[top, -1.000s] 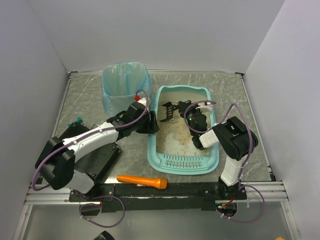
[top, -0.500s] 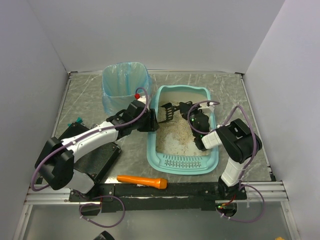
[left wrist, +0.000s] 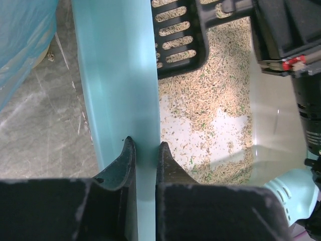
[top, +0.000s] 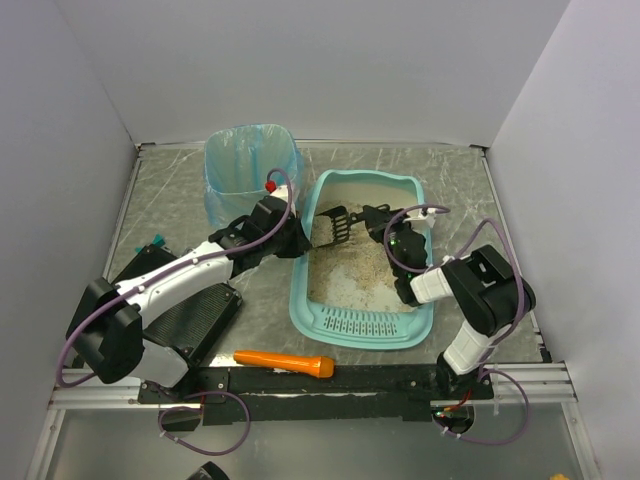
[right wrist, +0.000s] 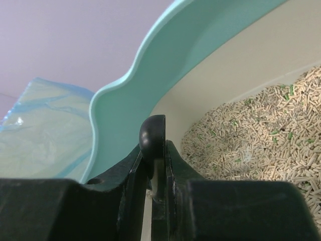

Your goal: Clean the litter box

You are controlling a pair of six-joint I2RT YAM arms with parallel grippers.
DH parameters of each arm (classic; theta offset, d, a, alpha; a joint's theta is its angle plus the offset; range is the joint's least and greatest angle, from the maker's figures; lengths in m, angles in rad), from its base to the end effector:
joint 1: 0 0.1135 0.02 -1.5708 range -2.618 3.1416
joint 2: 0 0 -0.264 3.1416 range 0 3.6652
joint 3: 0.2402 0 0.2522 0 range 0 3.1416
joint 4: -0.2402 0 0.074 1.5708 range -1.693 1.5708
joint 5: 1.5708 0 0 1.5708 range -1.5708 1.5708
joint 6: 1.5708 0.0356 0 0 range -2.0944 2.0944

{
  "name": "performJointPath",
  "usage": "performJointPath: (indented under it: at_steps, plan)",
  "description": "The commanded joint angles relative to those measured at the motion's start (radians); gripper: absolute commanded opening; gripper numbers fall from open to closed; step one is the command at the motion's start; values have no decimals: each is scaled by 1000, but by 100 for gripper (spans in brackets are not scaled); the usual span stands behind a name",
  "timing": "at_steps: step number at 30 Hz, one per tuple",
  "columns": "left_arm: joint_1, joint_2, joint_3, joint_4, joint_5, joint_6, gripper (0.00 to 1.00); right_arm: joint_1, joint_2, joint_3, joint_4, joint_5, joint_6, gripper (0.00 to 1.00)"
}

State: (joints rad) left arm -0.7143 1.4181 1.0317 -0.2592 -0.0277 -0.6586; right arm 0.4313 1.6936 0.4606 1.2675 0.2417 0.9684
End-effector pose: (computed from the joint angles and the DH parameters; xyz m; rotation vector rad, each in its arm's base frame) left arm 0.2401 -0.2068 0.2718 0.0485 2.3140 -0.7067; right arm 0.2748 0.1171 0.1680 0.6180 1.4883 0.9175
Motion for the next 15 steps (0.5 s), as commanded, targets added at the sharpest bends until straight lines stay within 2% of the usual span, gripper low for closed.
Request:
performJointPath:
  at_steps: [1, 15]
  plan:
    - [1, -41, 45, 58, 3, -13, 1, -26, -81, -17, 371, -9, 21, 0]
    - [-1, -38, 54, 35, -28, -38, 1, -40, -130, -40, 360, 16, 67, 0]
